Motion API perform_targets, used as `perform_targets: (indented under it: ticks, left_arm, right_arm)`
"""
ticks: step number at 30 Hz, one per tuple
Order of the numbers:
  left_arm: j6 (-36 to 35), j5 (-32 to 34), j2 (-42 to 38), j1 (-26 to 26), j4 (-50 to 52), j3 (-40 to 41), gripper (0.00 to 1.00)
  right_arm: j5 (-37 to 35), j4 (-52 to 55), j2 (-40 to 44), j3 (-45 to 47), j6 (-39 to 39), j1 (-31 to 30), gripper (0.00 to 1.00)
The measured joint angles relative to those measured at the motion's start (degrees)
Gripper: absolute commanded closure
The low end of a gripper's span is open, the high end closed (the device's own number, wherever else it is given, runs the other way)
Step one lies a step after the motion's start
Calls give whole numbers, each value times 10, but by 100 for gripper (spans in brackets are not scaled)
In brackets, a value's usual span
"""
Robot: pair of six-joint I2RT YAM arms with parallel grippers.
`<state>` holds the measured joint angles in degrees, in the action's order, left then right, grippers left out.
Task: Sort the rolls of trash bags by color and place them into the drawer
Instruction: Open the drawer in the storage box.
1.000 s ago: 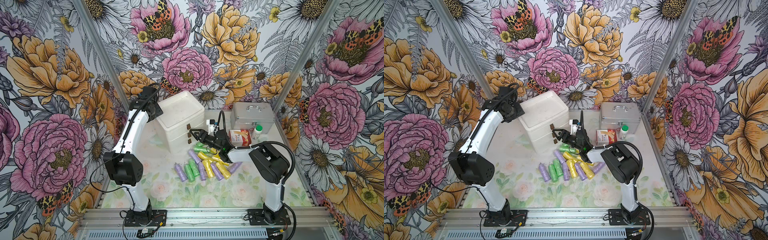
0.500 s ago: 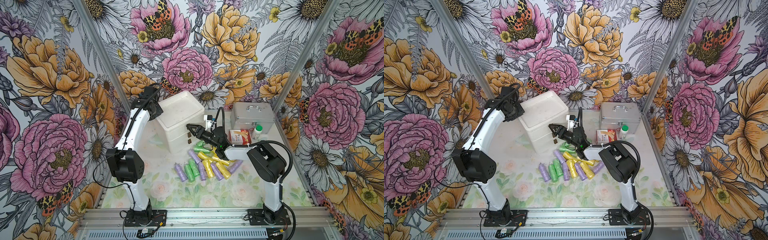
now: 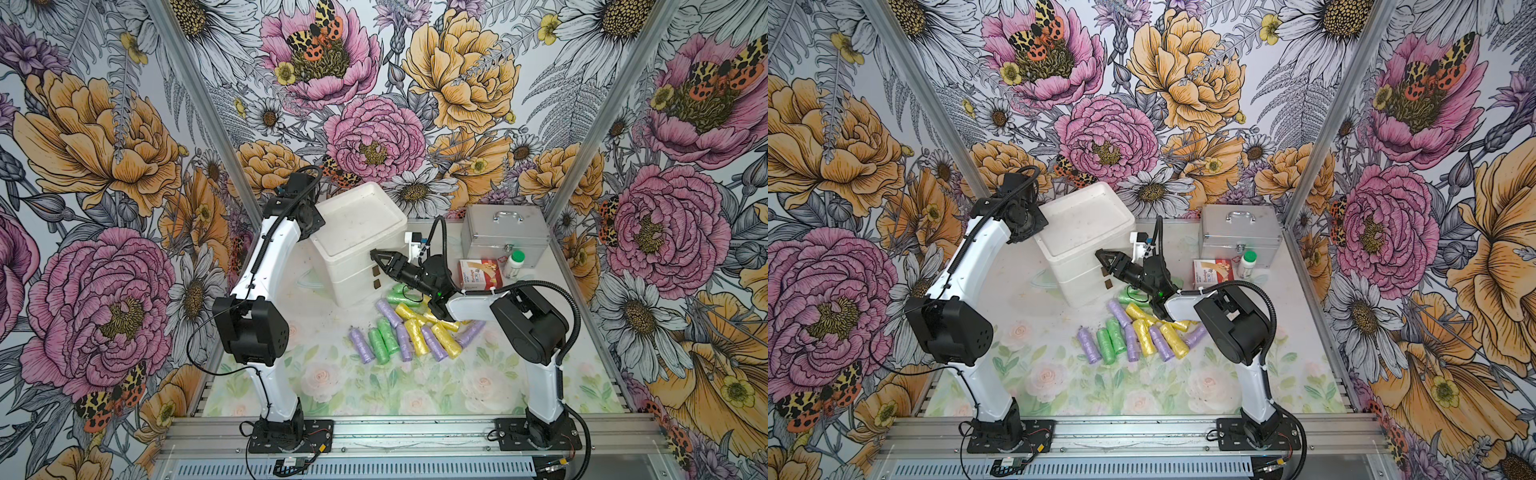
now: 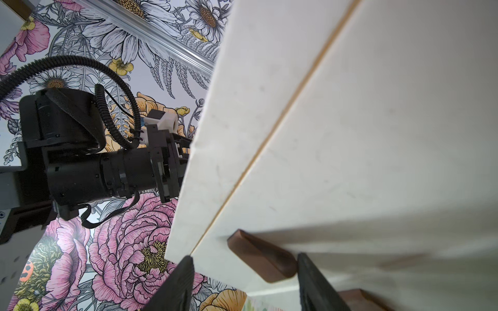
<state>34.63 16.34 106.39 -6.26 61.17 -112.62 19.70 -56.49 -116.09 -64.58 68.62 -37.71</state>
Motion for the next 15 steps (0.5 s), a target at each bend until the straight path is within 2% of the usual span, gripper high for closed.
perform_targets:
  ticks: [4, 10, 12, 15]
  left_arm:
    - [3, 2, 3, -1, 2, -4, 87]
    - [6, 7, 7, -2, 6, -10, 88]
    - [6, 9, 7, -2, 7, -11, 88]
    - [6, 9, 10, -2, 11, -16, 88]
  right_arm:
    - [0, -6, -10, -6, 5, 0, 46]
    - [-4, -13, -28, -13, 16, 0, 72]
    - [-7, -15, -30, -13, 22, 0, 77]
    - [-10, -17, -33, -13, 27, 2, 92]
